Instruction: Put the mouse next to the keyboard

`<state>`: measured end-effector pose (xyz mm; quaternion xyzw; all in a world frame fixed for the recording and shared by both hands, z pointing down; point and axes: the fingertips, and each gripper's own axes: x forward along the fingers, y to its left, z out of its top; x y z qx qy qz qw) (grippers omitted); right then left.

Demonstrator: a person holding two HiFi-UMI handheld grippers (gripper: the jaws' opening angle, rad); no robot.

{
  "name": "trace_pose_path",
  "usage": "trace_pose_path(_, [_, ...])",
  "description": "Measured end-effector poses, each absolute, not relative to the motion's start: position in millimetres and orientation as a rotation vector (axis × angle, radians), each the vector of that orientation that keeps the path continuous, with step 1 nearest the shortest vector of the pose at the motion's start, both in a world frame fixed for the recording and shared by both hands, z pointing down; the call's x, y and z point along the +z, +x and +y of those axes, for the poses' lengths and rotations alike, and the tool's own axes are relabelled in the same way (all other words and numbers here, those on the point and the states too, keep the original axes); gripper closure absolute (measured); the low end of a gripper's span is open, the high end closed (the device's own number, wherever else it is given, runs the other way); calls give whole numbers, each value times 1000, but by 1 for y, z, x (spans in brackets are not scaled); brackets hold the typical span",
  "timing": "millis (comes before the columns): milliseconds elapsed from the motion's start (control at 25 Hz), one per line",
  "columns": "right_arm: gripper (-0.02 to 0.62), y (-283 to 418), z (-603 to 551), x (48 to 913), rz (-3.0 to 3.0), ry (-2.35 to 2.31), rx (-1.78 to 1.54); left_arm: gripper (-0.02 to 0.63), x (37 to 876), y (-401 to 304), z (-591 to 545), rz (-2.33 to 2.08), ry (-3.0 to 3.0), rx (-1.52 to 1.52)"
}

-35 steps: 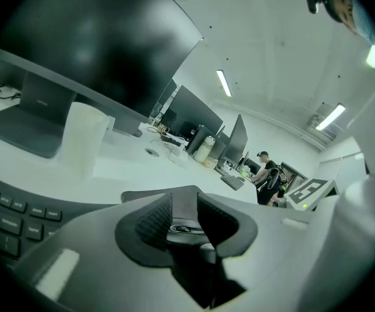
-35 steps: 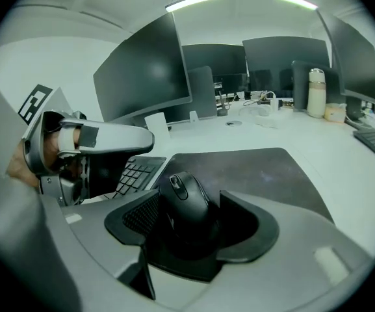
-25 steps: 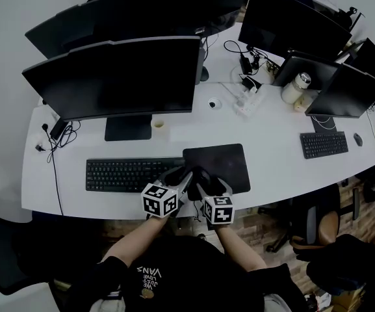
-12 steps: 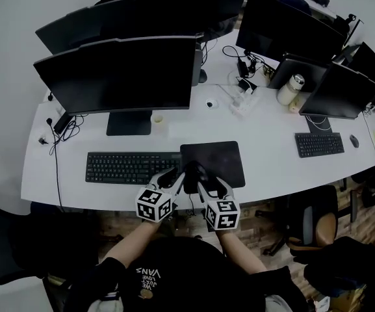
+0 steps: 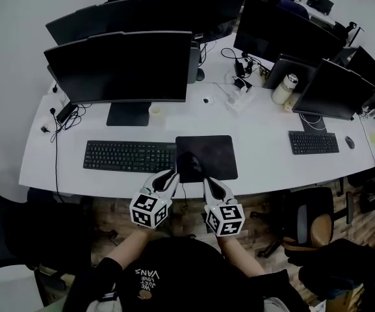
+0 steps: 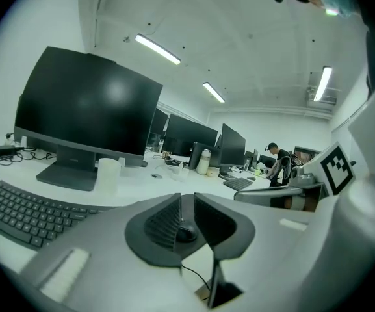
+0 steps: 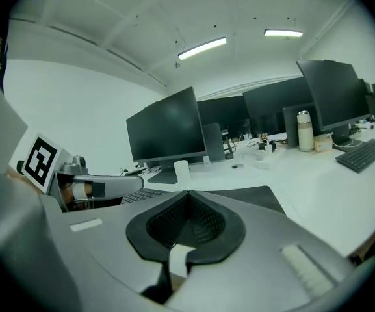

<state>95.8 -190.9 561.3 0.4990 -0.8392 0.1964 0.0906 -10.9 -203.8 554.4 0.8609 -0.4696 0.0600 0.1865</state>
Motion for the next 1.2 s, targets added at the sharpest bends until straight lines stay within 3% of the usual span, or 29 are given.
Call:
trace_pose_path(240, [591, 105, -164, 544, -2567, 1468, 563, 601, 546, 0, -172, -1316, 2440, 143])
trace_pose_path(1200, [591, 109, -93, 544, -2628, 1334, 541, 603, 550, 12, -87, -1394, 2443, 180])
